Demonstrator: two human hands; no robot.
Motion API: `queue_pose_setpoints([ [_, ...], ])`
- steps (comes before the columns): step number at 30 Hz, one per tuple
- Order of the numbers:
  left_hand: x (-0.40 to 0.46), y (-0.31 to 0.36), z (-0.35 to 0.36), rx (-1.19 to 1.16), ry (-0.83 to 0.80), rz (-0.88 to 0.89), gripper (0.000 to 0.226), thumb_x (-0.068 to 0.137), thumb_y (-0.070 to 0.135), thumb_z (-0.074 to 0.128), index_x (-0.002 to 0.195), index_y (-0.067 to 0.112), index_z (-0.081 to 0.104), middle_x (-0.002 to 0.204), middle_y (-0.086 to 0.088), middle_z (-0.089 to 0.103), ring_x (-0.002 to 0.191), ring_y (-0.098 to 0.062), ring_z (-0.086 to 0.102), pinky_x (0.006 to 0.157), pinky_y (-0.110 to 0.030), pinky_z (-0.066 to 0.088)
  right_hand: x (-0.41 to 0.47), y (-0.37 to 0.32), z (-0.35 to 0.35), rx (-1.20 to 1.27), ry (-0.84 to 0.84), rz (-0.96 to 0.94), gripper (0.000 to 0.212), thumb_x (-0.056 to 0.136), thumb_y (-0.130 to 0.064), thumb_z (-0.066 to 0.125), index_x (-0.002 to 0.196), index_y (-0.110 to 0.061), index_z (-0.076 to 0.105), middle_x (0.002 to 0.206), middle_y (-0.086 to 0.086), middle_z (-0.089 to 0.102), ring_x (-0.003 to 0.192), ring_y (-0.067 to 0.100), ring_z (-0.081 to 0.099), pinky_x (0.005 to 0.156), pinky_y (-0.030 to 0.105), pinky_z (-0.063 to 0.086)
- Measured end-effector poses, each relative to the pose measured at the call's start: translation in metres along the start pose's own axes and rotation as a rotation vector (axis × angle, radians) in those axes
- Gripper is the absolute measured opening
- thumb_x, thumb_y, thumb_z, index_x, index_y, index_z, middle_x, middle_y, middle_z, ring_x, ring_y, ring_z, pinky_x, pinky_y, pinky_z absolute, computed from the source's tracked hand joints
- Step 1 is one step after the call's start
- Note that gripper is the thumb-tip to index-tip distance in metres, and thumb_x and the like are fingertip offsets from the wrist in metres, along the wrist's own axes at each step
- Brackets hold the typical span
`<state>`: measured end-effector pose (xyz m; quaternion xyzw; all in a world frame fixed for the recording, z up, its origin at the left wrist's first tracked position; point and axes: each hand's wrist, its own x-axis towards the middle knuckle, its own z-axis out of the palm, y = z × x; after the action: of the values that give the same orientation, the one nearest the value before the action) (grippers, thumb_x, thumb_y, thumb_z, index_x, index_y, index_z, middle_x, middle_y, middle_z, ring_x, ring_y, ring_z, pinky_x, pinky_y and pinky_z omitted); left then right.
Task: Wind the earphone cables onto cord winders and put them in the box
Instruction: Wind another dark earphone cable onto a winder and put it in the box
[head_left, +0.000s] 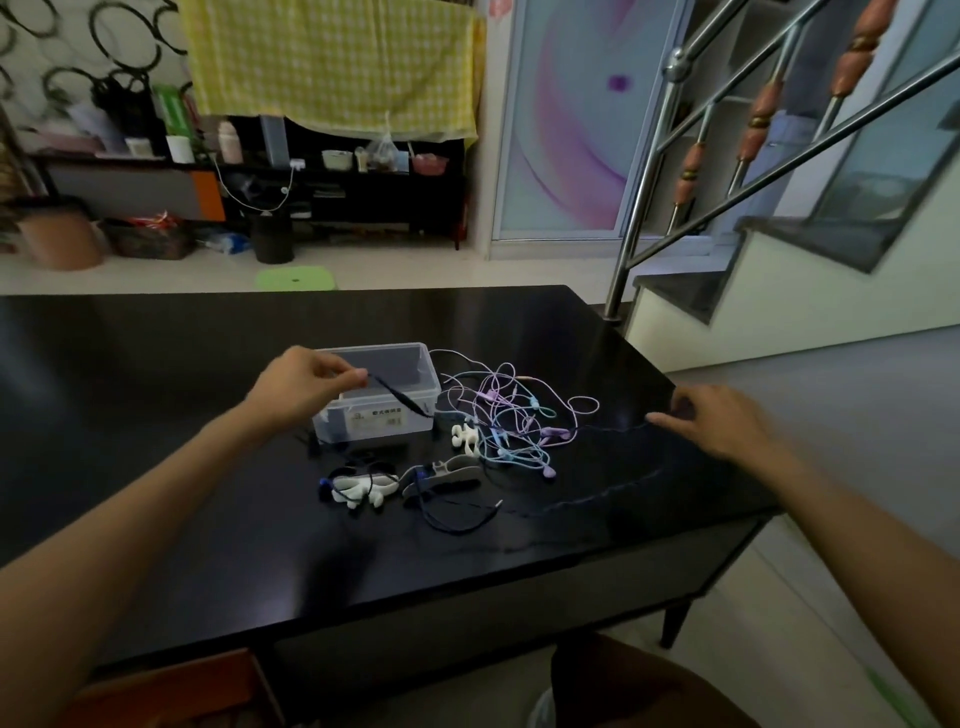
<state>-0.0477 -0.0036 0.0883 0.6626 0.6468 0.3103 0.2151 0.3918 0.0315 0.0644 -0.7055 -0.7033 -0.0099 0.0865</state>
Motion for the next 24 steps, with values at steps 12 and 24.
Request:
queue_pose_setpoints([
  [12,-0.023,-0.022,0.023,0.683,0.028,0.173,0.034,0.086,0.019,0.061,0.120,0.025,0.060,0.126,0.000,0.057,0.117,-0.023,0.049,0.087,-0.036,0.044,0.000,-0.106,0.018,0.235,-0.369,-0.294,0.018,0.085,-0.024,0.068,0.102,-0.021,0.068,0.076,-0.011,0.056,0.073,0.005,0.055,0.074,0.022,0.043],
  [24,-0.040,-0.026,0.105,0.531,-0.341,0.337,0.018,0.092,0.036,0.055,0.105,0.025,0.062,0.109,0.007,0.059,0.101,-0.013,0.056,0.072,-0.027,0.041,-0.055,-0.169,0.074,0.100,-0.289,-0.734,0.035,0.081,-0.048,0.067,0.107,-0.025,0.065,0.102,-0.006,0.063,0.092,0.013,0.058,0.070,0.026,0.038],
])
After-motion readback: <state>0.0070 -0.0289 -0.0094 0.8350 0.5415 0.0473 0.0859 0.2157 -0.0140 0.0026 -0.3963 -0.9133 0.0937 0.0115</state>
